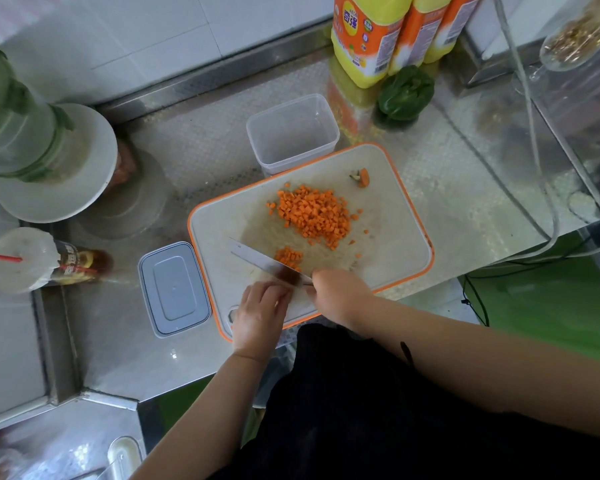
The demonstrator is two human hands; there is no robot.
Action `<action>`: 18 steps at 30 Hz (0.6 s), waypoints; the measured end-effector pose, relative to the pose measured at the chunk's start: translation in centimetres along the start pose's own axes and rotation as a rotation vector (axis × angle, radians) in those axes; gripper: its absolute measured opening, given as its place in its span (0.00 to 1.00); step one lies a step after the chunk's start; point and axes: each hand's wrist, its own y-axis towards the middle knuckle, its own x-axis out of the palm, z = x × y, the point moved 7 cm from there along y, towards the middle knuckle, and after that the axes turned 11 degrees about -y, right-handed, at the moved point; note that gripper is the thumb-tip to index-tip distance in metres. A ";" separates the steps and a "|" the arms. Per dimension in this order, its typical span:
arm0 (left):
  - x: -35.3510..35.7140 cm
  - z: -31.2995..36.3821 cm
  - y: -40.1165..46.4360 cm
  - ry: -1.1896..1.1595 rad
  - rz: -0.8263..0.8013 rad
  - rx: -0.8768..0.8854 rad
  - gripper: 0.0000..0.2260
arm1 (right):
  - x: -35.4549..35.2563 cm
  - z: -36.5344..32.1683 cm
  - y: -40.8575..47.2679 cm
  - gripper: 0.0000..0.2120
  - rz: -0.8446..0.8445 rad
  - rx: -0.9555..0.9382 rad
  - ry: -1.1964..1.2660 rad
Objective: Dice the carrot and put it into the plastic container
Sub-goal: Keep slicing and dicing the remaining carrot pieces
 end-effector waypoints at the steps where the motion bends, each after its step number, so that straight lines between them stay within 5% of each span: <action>1: -0.1 0.0 0.0 -0.005 0.001 -0.007 0.08 | -0.2 0.2 -0.2 0.12 0.003 -0.001 0.000; 12: 0.3 -0.8 -0.3 -0.018 -0.013 -0.065 0.09 | 1.1 -0.8 -0.8 0.02 -0.034 0.022 -0.159; 18: 0.1 -0.6 -0.2 0.009 -0.031 -0.059 0.11 | 1.4 -1.5 0.0 0.06 0.004 -0.006 -0.096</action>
